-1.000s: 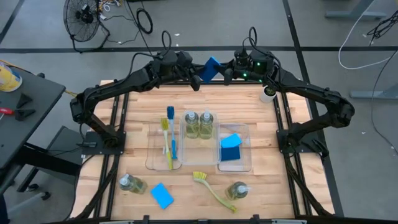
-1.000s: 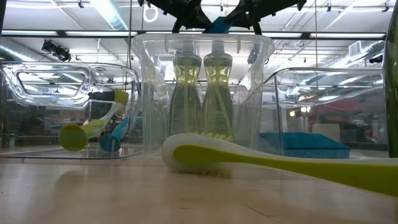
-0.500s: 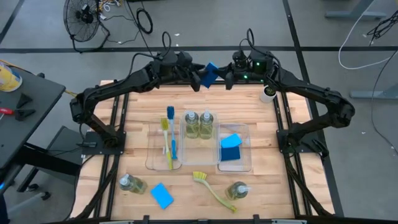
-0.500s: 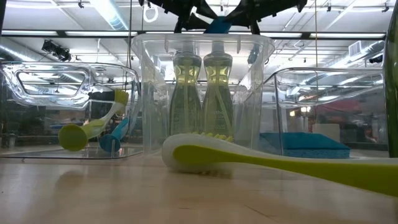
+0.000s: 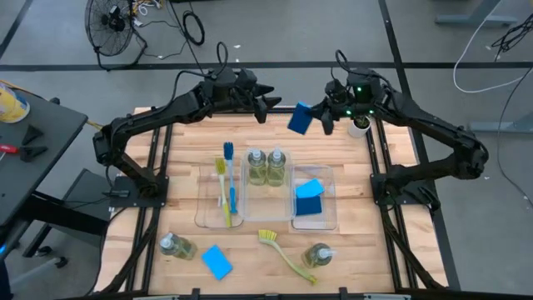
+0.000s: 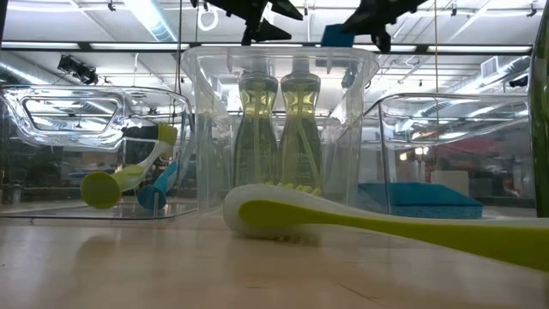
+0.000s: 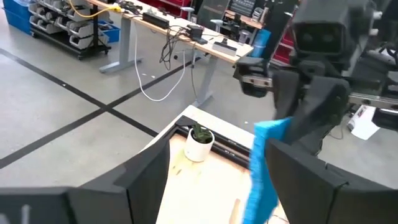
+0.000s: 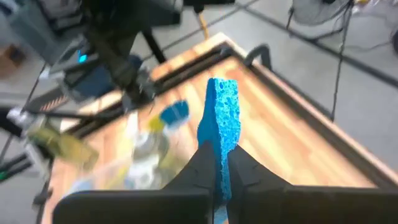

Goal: Pick & Place Kitchen Sink Supplies
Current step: Put the blue sponge wipe into the right transparent bin

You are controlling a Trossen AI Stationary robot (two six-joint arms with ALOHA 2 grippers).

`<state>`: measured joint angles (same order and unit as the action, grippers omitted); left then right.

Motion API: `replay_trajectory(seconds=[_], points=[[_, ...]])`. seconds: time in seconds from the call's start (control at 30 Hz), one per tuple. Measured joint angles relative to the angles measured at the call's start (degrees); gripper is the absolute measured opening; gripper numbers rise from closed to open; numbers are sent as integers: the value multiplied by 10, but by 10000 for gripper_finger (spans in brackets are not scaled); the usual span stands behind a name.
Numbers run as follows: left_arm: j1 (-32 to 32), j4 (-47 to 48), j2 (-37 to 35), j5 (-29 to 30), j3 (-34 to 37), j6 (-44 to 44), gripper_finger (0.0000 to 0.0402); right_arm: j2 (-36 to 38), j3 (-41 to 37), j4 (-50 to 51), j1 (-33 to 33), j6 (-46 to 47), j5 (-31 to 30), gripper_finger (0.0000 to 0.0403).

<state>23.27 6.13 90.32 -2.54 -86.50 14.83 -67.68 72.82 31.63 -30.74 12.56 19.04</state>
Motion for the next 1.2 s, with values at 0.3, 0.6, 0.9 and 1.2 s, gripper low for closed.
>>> replay_trajectory(seconds=[0.3,0.6,0.9,1.2], points=[[0,0,0,1,0,0,253,35,0,157,3,-4,94,8],[0,0,0,1,0,0,252,40,0,294,59,0,134,9],[0,0,0,1,0,0,252,40,0,311,120,25,136,10],[0,0,0,1,0,0,252,38,0,311,160,83,141,36]])
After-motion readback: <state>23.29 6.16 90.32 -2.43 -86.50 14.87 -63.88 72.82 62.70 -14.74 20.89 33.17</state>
